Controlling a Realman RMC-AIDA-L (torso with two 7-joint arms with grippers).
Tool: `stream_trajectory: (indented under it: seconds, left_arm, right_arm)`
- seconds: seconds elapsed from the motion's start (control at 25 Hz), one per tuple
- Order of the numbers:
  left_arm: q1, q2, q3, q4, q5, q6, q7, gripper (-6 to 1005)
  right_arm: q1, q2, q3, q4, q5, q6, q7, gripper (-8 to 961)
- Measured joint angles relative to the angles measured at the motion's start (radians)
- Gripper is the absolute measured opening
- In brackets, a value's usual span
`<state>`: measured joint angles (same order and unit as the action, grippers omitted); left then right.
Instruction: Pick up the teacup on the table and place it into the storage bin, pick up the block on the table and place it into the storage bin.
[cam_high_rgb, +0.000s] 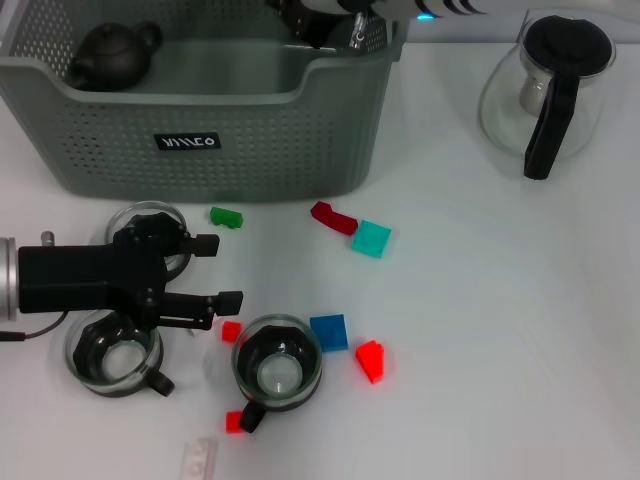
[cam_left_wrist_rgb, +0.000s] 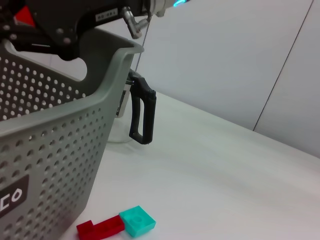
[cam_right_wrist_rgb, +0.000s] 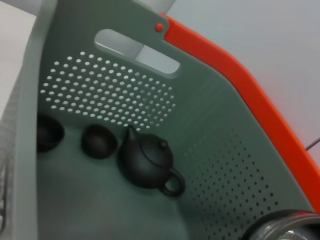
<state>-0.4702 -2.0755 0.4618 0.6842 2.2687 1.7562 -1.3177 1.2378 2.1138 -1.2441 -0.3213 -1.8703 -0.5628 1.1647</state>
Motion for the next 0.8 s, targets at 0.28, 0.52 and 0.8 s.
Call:
stream_trajectory:
  seconds: [0.28,0.52,0.8]
  left_arm:
    - [0.002,0.0,0.0,0.0,0.0,0.0,0.0,903]
    - [0.002,0.001,0.0,0.0,0.0,0.001,0.0,903]
    - [0.0,0.002,0.0,0.005,0.001,0.004,-0.005,903]
  right_arm:
    - [-0.01,-0.007,0.0,-0.018,-0.002,-0.006,0.05,173]
    - [-0.044,-0.011,-0.001,-0.085,-0.008,-0.038,0.084,324]
    - [-0.099,-0.017,-0.004,-0.206,-0.011,-0.084,0.141,613]
